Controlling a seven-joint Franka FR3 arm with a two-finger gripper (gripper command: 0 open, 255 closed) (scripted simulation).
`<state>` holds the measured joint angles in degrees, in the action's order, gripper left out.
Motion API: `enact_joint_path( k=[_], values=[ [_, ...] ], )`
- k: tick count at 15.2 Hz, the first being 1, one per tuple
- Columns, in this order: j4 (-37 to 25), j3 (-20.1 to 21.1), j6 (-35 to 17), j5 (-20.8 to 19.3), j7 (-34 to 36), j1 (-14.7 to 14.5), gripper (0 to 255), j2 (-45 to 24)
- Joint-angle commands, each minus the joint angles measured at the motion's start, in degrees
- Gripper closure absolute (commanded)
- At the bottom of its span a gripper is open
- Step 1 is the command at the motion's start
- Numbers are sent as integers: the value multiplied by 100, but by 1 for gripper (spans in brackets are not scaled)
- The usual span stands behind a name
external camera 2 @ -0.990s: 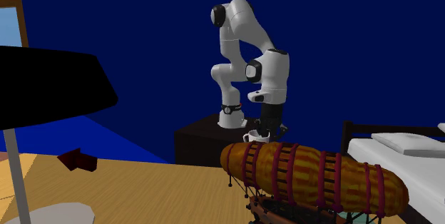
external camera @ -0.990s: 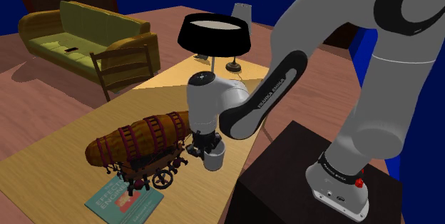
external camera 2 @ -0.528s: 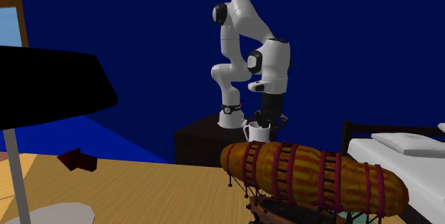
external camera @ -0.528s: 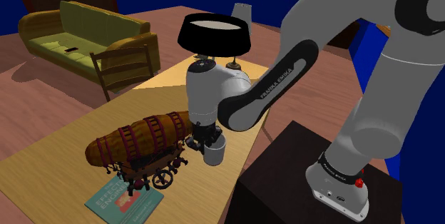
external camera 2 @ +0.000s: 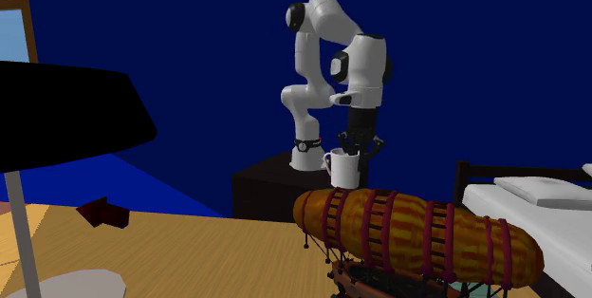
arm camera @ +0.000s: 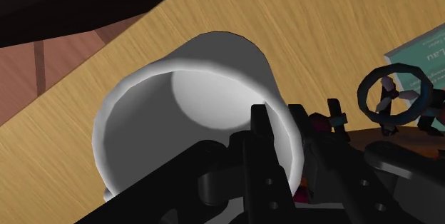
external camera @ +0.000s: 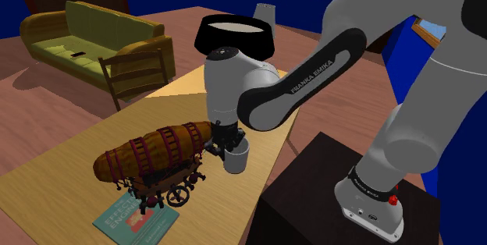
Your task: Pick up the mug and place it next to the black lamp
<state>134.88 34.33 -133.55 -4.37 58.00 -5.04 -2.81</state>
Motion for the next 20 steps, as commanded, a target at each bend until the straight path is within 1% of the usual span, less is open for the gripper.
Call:
enact_joint_path(
  k=[1, 10, 20],
  values=[
    [-70, 18, 165, 106, -64, -2, 255, 117],
    [-336, -1, 859, 495, -366, 4, 255, 643],
    [-752, -82, 1645, 749, -581, -4, 255, 1079]
  ],
)
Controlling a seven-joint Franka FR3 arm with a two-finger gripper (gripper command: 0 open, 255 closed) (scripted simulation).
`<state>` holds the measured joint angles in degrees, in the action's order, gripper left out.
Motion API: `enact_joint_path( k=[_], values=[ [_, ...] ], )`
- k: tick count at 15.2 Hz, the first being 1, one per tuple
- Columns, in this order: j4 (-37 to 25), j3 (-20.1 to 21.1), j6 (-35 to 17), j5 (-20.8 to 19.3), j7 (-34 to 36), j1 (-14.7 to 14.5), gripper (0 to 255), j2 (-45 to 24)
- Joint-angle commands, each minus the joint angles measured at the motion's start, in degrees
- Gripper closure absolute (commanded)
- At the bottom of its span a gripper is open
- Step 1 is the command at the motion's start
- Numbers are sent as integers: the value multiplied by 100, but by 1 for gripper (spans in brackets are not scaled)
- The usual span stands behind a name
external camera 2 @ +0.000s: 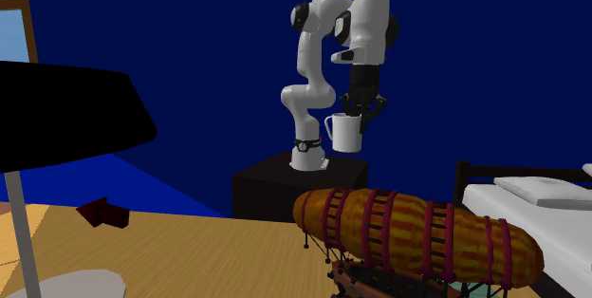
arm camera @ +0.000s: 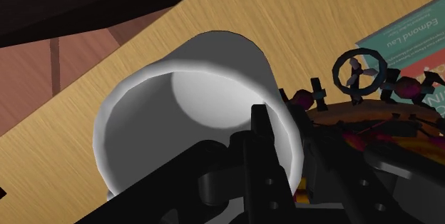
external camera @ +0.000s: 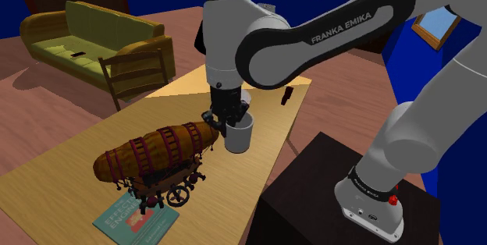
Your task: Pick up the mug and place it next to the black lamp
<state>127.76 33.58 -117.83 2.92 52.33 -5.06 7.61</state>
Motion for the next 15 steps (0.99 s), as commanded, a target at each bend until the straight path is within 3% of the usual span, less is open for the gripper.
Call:
enact_joint_path(
  k=[1, 15],
  values=[
    [-89, -16, 151, 37, -31, -2, 255, 71],
    [-889, -137, 1240, 169, -174, 8, 255, 402]
  ],
)
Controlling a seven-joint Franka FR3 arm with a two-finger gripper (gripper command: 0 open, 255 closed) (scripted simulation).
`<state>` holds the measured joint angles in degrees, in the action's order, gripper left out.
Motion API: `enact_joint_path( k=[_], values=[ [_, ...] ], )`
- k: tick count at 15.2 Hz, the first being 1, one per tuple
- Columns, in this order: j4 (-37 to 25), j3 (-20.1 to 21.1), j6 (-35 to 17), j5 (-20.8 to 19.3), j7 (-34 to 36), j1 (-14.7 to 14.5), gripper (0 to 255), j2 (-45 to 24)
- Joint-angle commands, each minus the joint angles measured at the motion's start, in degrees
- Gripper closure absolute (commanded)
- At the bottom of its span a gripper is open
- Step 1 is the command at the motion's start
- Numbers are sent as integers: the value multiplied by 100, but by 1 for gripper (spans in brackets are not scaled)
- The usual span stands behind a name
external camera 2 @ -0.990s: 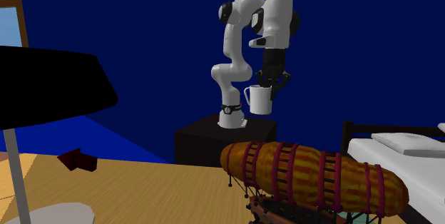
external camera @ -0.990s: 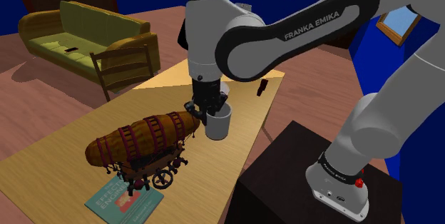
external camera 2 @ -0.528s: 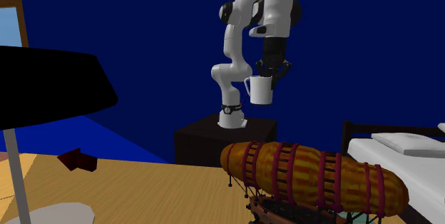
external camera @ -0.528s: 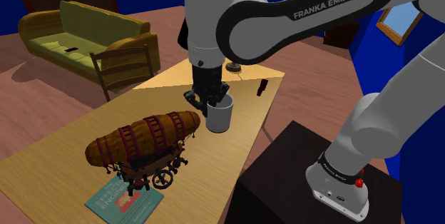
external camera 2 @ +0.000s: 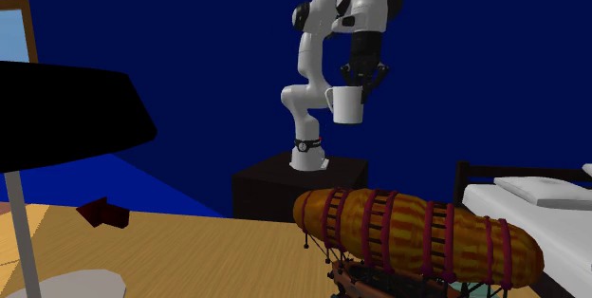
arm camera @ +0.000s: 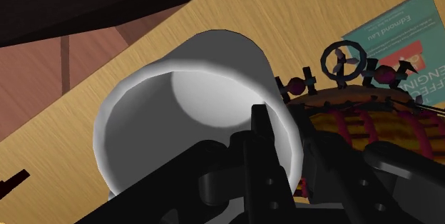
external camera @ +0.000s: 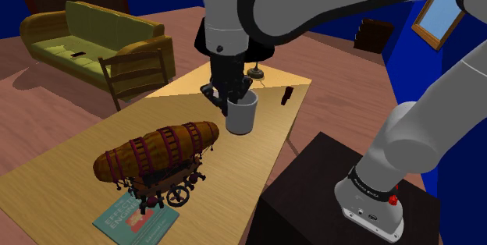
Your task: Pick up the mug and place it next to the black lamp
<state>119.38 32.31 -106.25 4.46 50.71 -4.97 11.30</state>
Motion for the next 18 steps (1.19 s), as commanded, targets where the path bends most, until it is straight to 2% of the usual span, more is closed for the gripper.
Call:
enact_joint_path(
  k=[1, 18],
  values=[
    [-117, -18, 159, 18, -17, 1, 255, 46],
    [-1436, -90, 1469, -22, -26, 46, 255, 36]
  ],
)
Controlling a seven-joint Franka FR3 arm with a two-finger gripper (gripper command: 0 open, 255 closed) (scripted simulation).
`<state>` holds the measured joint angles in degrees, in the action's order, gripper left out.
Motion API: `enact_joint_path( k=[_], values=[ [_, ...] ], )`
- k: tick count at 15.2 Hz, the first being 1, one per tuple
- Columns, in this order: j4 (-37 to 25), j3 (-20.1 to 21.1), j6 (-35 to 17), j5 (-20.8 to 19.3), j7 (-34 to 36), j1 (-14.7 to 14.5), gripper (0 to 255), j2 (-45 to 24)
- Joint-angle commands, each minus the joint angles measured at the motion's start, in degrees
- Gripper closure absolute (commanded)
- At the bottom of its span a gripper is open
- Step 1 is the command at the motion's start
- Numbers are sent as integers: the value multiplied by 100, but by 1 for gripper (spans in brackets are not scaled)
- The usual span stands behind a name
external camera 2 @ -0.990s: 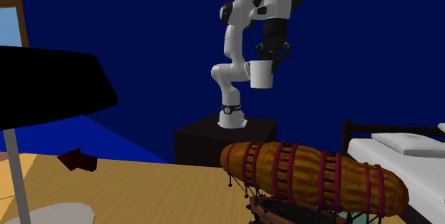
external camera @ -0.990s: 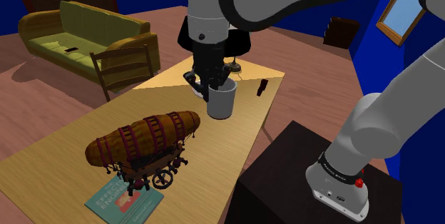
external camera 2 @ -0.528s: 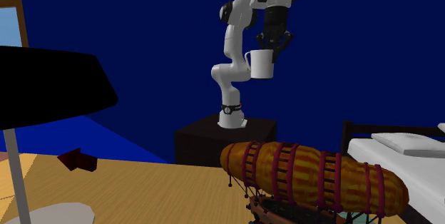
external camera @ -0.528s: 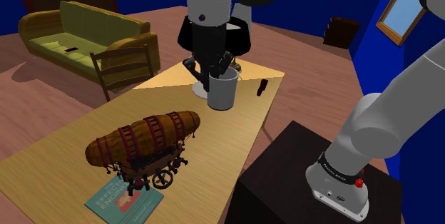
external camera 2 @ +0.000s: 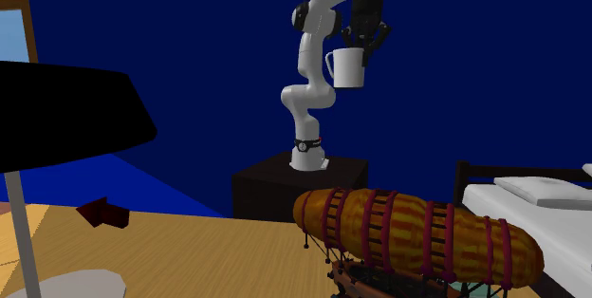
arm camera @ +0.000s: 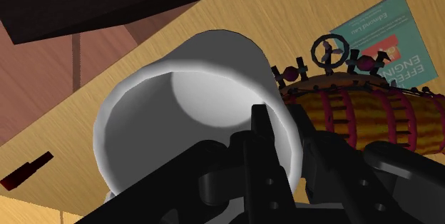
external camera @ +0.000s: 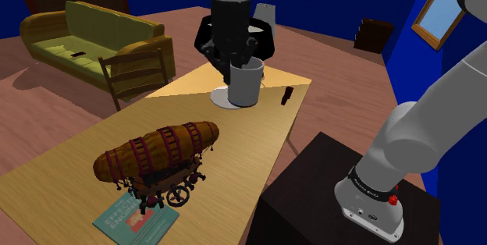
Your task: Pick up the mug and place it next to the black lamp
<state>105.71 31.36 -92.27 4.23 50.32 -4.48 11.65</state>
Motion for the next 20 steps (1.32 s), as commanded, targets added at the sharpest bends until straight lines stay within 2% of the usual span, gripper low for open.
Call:
enact_joint_path(
  k=[1, 17, 20],
  values=[
    [-160, 4, 149, -7, 17, 0, 255, -14],
    [-1861, 86, 1450, -225, 178, 15, 255, -474],
    [-1815, -99, 1464, -229, -136, 140, 255, -408]
  ],
)
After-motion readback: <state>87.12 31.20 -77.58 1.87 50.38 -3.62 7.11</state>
